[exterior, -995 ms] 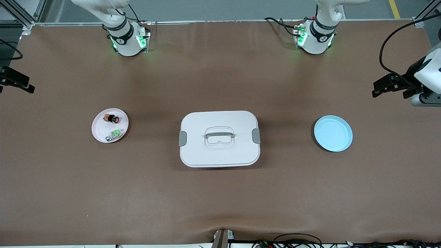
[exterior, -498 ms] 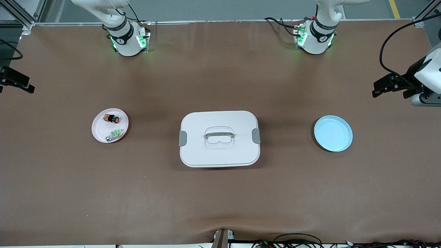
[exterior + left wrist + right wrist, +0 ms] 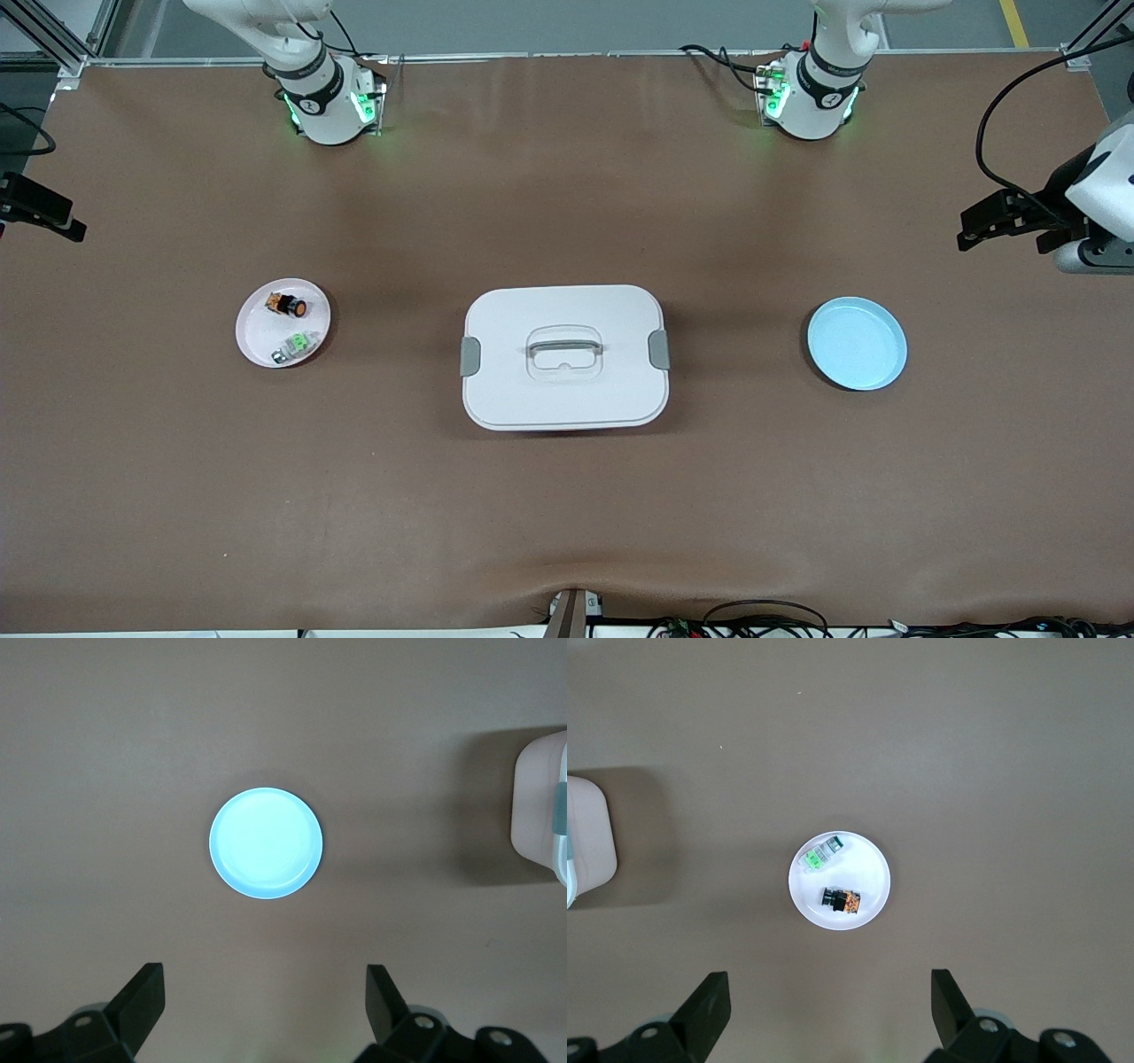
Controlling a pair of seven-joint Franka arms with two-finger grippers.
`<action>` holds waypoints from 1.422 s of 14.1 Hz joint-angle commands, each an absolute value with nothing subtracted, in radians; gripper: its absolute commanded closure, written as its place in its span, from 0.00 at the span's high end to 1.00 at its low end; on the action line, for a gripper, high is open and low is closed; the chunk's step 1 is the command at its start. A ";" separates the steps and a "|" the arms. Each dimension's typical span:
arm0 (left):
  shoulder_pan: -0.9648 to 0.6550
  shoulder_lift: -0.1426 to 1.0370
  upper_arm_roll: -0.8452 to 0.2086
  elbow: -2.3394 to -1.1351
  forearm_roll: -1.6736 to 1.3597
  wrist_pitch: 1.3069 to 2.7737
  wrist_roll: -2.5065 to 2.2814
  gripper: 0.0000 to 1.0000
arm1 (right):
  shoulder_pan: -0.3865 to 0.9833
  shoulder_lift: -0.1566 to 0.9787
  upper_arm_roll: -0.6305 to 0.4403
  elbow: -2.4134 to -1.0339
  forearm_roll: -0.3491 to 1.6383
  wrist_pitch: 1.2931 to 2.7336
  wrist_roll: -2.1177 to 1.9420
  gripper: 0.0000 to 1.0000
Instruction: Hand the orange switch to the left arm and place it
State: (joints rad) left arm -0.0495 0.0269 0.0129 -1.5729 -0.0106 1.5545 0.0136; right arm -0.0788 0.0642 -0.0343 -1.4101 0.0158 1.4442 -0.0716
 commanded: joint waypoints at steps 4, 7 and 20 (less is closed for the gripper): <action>-0.048 0.031 0.009 -1.555 0.008 1.537 0.018 1.00 | -0.086 0.162 -0.025 -1.414 -0.006 1.451 -0.081 1.00; -0.049 0.031 0.009 -1.555 0.008 1.537 0.018 1.00 | -0.092 0.178 -0.025 -1.416 -0.008 1.532 -0.084 1.00; -0.051 0.031 0.009 -1.554 0.008 1.537 0.018 1.00 | -0.106 0.267 -0.023 -1.693 0.095 1.753 0.041 1.00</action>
State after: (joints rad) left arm -0.0507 0.0269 0.0126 -1.5722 -0.0106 1.5545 0.0136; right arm -0.0828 0.3159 -0.0277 -1.5725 0.0553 1.6909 0.0078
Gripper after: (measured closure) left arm 0.000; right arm 0.000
